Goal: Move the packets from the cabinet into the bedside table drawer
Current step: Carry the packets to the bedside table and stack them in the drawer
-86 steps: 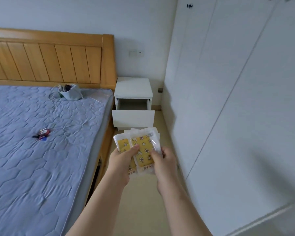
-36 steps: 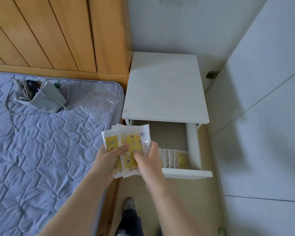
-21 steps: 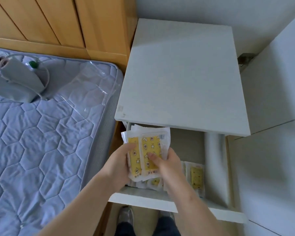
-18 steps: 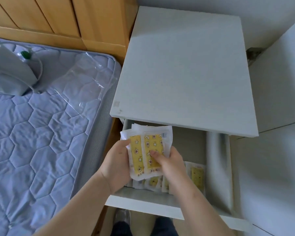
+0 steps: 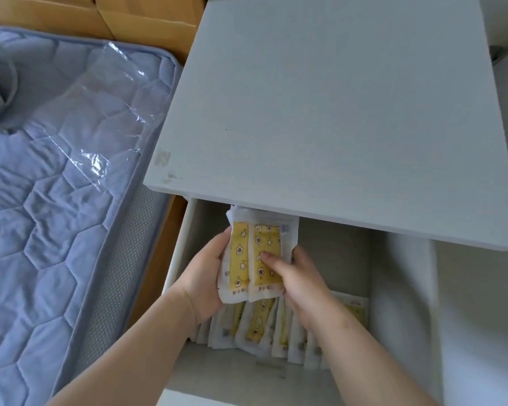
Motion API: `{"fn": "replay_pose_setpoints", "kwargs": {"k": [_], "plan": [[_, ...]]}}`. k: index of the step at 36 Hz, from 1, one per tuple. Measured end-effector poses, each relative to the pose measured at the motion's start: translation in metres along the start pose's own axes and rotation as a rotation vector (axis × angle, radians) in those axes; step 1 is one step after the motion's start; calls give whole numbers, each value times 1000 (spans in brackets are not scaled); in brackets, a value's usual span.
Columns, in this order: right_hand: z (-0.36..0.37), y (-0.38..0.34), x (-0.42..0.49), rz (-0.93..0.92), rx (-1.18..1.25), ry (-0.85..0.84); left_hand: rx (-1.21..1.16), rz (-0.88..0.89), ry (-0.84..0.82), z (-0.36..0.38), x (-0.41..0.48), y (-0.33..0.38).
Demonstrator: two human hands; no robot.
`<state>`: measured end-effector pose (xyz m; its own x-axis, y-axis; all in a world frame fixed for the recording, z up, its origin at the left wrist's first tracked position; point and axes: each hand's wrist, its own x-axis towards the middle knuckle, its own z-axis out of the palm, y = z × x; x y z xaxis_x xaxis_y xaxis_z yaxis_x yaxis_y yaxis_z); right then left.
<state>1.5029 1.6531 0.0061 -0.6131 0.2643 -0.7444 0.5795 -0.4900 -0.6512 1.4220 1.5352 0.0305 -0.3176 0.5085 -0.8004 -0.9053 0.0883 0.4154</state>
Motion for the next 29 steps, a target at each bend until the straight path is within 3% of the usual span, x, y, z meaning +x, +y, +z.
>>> {"fn": "replay_pose_setpoints", "kwargs": {"k": [11,18,29], "plan": [[-17,5,12,47,70,-3,58,-33,-101,0,12,-6],[-27,6,7,38,71,7,183,59,-1,0,15,-13],[-27,4,8,40,195,35,236,62,87,-4,14,-13]]}}
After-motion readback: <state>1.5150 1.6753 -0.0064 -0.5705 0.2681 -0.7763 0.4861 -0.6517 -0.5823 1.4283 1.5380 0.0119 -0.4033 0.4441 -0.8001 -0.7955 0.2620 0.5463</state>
